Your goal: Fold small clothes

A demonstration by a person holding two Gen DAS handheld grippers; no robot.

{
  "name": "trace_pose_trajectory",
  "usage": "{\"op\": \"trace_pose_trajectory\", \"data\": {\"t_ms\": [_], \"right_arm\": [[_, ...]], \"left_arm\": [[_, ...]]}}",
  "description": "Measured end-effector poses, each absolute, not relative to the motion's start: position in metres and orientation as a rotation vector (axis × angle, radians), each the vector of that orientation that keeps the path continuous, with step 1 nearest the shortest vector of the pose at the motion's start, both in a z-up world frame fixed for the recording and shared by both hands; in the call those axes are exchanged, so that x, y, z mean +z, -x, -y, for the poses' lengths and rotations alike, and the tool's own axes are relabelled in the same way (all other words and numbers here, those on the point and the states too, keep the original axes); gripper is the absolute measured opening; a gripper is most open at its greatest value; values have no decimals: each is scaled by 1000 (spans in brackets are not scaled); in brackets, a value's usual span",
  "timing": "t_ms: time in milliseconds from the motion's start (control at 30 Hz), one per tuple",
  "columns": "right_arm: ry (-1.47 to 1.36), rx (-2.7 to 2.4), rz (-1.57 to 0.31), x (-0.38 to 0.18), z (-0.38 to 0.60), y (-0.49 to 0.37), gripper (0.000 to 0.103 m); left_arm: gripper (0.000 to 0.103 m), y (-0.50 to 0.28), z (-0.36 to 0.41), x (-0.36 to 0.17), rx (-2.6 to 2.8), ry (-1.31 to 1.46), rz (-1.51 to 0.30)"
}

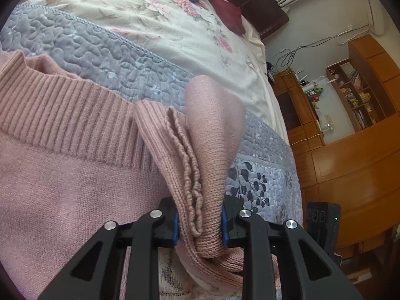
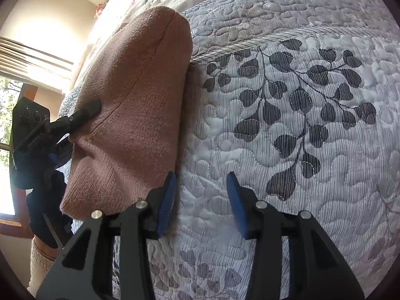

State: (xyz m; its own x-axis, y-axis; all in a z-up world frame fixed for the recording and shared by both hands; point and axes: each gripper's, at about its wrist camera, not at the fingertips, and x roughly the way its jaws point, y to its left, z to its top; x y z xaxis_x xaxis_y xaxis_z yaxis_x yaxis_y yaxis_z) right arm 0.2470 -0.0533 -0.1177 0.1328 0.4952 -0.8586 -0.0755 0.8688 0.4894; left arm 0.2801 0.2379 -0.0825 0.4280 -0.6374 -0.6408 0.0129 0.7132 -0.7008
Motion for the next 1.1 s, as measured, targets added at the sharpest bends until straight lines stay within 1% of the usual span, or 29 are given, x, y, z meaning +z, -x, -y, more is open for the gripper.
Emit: {"op": "trace_pose_trajectory", "data": {"t_ms": [133,233,333,500,633,833,1000,1100], "right_arm": [[-360,435,-1378,-110,47,-242,43],[-356,445,-1373,-106,38,-239,43],[-340,463,-1368,-102,25,-237,43],[-303,504,-1363,-99,-1,-236,43],[-273,547,-1360,-99,-18,-238,43],[-222,603,-1355,-96,-46,-235,43],[-209,634,-1367,-101,-65,-232,43],[-209,651,-1379,-103,-76,-228,43]], "left_arm": [[23,-268,-254,-59,-460,707,-993],[23,-260,-283,-43,-454,751,-947],[23,-255,-315,-27,-419,731,-918],[23,-251,-371,-20,-338,730,-906],[23,-249,-407,-31,-290,742,-921],[23,-244,-446,-66,-241,779,-951],[24,-243,-456,-98,-216,765,-1001],[27,-240,-458,-112,-220,800,-1021]]}}
